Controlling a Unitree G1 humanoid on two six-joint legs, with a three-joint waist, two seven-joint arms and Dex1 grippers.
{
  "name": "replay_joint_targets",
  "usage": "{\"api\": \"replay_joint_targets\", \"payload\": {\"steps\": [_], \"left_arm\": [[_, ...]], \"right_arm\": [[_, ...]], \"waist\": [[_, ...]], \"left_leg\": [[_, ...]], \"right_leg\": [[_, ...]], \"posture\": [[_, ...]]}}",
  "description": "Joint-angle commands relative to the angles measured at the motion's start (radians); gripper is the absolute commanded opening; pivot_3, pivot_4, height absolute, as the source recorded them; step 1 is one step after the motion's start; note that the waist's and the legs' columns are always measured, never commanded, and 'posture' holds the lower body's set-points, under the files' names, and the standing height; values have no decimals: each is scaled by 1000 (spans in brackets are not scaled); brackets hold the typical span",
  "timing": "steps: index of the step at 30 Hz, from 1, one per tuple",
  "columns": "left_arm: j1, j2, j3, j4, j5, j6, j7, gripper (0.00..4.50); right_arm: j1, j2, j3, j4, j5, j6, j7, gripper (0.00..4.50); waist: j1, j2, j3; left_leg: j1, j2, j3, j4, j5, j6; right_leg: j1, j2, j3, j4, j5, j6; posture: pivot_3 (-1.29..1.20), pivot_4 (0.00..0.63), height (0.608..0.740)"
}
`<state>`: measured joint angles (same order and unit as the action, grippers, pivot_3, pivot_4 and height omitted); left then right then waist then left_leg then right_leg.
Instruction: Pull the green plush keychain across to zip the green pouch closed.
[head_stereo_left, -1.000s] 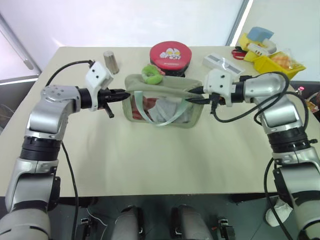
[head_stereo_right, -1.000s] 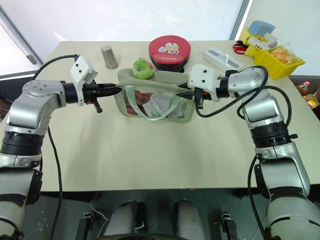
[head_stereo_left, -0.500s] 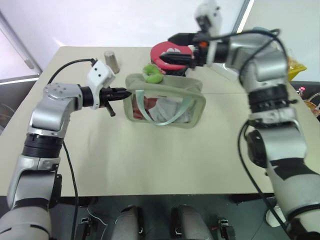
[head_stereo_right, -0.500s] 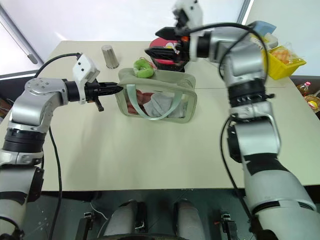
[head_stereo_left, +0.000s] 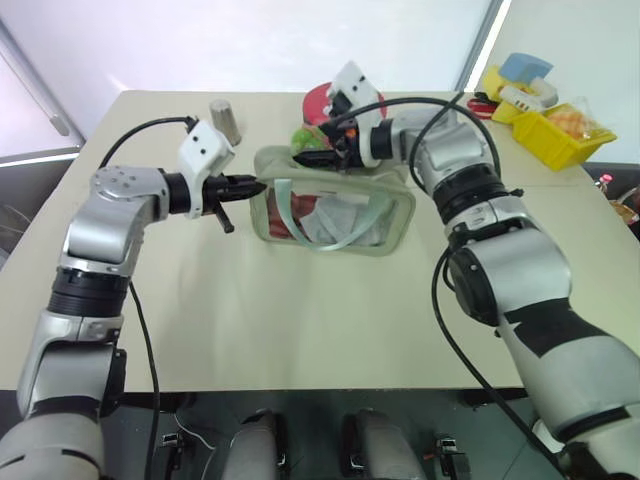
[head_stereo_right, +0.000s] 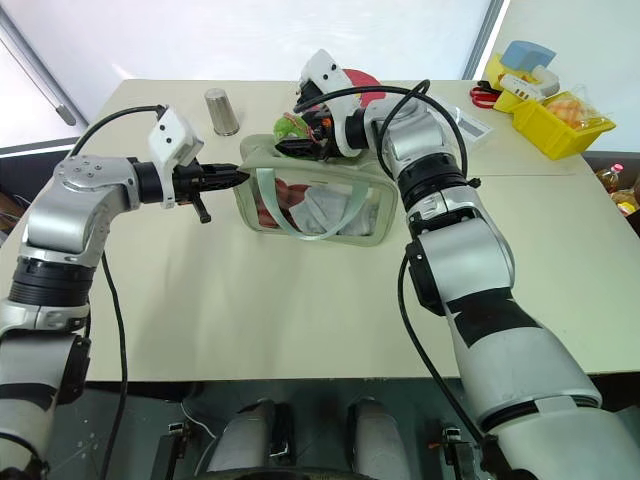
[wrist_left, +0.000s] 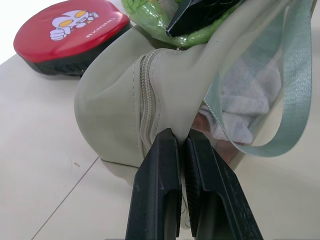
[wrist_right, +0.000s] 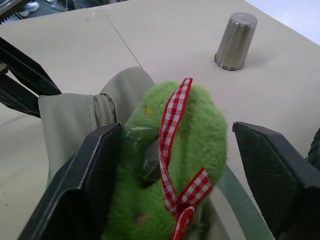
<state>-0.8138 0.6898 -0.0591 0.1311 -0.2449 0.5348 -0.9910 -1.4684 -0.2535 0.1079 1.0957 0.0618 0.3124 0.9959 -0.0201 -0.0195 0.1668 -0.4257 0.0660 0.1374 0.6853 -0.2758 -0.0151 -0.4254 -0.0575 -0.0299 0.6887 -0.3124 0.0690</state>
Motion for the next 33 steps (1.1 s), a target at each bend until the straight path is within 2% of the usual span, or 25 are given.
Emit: {"api": "replay_joint_targets", "payload": {"steps": [1, 4, 5, 12, 19, 26, 28, 33], "left_arm": [[7, 12, 14, -35, -3, 3, 4, 0], [5, 9, 12, -29, -1, 0, 6, 0], [6, 9, 12, -30, -1, 1, 6, 0], [14, -2, 8, -33, -6, 3, 12, 0], [17, -8, 8, -35, -10, 4, 12, 0], [36, -5, 16, -52, -17, 13, 12, 0], [41, -10, 16, -57, -23, 19, 15, 0], [35, -30, 4, -55, -27, 20, 23, 0]], "right_arm": [[-38, -4, -38, -24, 18, 5, -1, 1883], [-43, -20, -62, -50, 31, 39, -4, 254], [-43, -24, -68, -59, 34, 51, -5, 51], [19, -132, -96, -245, 61, 206, -3, 51], [111, -247, -157, -380, 49, 267, -191, 51], [318, -412, -182, -649, -27, 288, -381, 51], [379, -414, -222, -729, -19, 328, -453, 51], [588, -280, -287, -862, 26, 414, -612, 51]], "waist": [[0, 0, 0], [0, 0, 0], [1, 0, 0], [6, 0, 0], [7, 0, 0], [5, 0, 0], [1, 0, 0], [2, 0, 0]], "left_leg": [[0, 0, 0, 0, 0, 0], [0, 0, 0, 0, 0, 0], [0, 0, 0, 0, 0, 0], [0, 0, 0, 0, 0, 0], [0, 0, 0, 0, 0, 0], [0, -1, 0, 0, 0, 0], [0, 0, 0, 0, 0, 0], [1, 1, 0, -1, 1, -1]], "right_leg": [[0, 0, 0, 0, 0, 0], [0, 0, 0, 0, 0, 0], [0, 0, 0, 0, 0, 0], [0, 0, 0, 0, 0, 0], [0, 0, 0, 0, 0, 0], [0, -1, 0, -1, 0, 0], [0, -1, 0, -1, 0, 0], [0, 1, 0, 0, 0, 0]], "posture": [[0, 150, 740], [0, 150, 740], [0, 150, 740], [0, 150, 740], [0, 150, 740], [0, 150, 740], [0, 150, 740], [0, 150, 740]]}}
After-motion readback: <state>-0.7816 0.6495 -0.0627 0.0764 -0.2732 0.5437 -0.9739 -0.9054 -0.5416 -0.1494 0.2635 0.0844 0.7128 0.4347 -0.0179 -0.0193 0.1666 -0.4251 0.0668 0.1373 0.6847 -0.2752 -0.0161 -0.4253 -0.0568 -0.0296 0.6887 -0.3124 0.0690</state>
